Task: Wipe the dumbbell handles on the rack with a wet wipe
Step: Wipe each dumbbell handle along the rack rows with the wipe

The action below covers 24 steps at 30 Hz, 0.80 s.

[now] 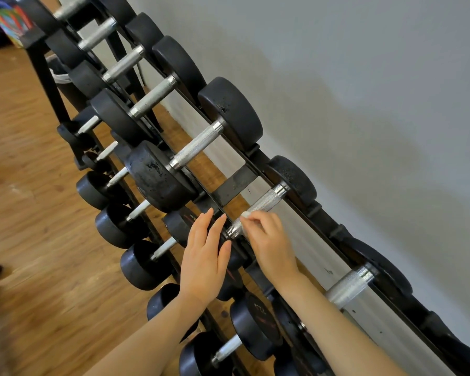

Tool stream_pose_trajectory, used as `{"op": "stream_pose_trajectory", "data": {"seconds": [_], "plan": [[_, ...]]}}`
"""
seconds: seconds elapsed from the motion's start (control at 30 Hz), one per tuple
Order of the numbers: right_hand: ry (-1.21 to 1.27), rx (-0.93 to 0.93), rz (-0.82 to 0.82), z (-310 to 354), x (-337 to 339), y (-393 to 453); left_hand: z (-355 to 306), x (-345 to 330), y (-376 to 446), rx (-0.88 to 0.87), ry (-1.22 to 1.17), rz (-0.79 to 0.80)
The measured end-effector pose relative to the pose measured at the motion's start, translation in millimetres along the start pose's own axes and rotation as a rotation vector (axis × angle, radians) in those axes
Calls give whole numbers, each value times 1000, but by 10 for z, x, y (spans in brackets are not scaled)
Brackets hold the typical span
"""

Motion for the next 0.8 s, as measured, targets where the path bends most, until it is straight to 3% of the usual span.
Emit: {"op": "stream_pose_trajectory", "data": {"seconds": [0.07, 0.2, 0.37, 0.5, 0.67, 0.8], "plan": [[-104, 108, 3, 46, 50, 25, 8, -13, -20, -6, 12, 16], [-200, 34, -89, -24, 164, 194, 48, 3, -56, -43, 42, 37], [-232, 219, 15, 162, 39, 203, 70, 27, -44, -97, 96, 57], [-281, 159, -43, 83, 132, 314, 102, 31, -66, -110, 97, 60], [-284, 282, 110, 216, -17, 307, 106, 30, -76, -113, 81, 51], [-337, 206, 108, 103, 61, 439, 116, 37, -84, -120, 90, 55]]}}
Point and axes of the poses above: each hand's wrist, its own y-axis towards the middle knuckle, its own x-axis out of the back of the hand, z = x × y, the point moved 8 cm from there along y, towards the middle knuckle, and after that the axes turned 2 degrees about y, right-handed, at the moved point
